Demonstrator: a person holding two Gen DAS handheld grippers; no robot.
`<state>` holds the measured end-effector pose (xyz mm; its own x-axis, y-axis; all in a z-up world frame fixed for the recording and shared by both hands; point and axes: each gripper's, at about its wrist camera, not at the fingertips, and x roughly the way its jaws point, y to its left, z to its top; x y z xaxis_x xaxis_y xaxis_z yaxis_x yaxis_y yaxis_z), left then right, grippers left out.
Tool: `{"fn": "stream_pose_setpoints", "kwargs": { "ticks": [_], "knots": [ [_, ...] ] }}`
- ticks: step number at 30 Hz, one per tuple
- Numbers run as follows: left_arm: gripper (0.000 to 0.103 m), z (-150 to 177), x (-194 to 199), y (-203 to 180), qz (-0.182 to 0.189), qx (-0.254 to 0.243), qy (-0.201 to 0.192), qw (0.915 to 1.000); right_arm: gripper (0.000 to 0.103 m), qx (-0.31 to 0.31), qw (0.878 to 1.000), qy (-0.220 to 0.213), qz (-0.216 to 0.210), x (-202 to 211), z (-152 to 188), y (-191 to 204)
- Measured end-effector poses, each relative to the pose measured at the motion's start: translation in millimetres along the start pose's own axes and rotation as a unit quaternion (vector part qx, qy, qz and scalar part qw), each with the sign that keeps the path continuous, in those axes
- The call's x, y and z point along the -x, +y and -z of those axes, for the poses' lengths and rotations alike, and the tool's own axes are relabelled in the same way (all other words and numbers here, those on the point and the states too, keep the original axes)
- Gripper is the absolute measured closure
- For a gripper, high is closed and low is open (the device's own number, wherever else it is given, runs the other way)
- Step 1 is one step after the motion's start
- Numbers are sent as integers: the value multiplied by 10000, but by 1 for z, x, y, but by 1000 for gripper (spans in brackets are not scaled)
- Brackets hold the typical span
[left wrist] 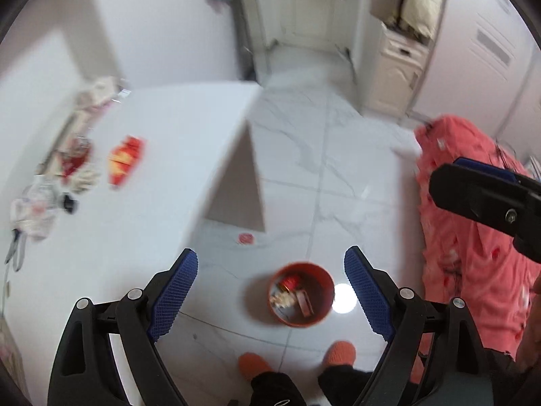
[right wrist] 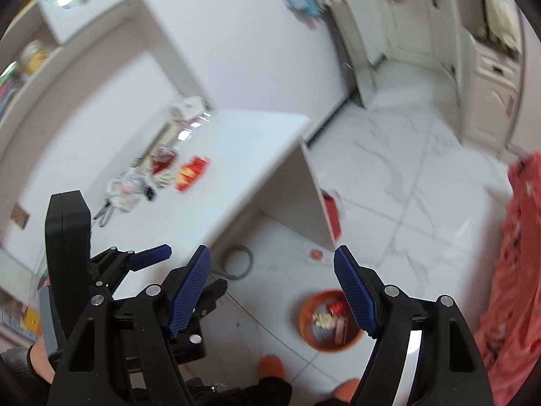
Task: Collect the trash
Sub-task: 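Move both tools back up to the desk, then grasp the white rope with the right tool while the left tool grasps the black hair tie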
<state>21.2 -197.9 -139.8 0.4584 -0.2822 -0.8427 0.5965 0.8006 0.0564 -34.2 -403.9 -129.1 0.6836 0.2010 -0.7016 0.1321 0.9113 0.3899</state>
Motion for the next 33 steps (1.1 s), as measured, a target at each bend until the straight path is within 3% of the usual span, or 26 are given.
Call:
{"fn": "stream_pose_setpoints", "kwargs": {
  "ticks": [5,11,20,26,33],
  "knots": [
    [15,-6,27,23,-285,409,-292,9983,28,443,9983,-150,-336,9,-19,36],
    [15,-8,50,59,-616,570,-453,9954,28,775,9941,-278,-702,2,-37,85],
    [15,-1,75,81,-1054,1196,-604,9854,28,1314,9851,-185,-1098,-3,-48,116],
    [15,6,78,96,-1205,1534,-535,9793,28,1690,9773,16,-1280,-19,-56,132],
    [15,-4,64,147,-1137,1476,-488,9813,28,1656,9785,48,-1227,-59,-70,165]
  ]
}}
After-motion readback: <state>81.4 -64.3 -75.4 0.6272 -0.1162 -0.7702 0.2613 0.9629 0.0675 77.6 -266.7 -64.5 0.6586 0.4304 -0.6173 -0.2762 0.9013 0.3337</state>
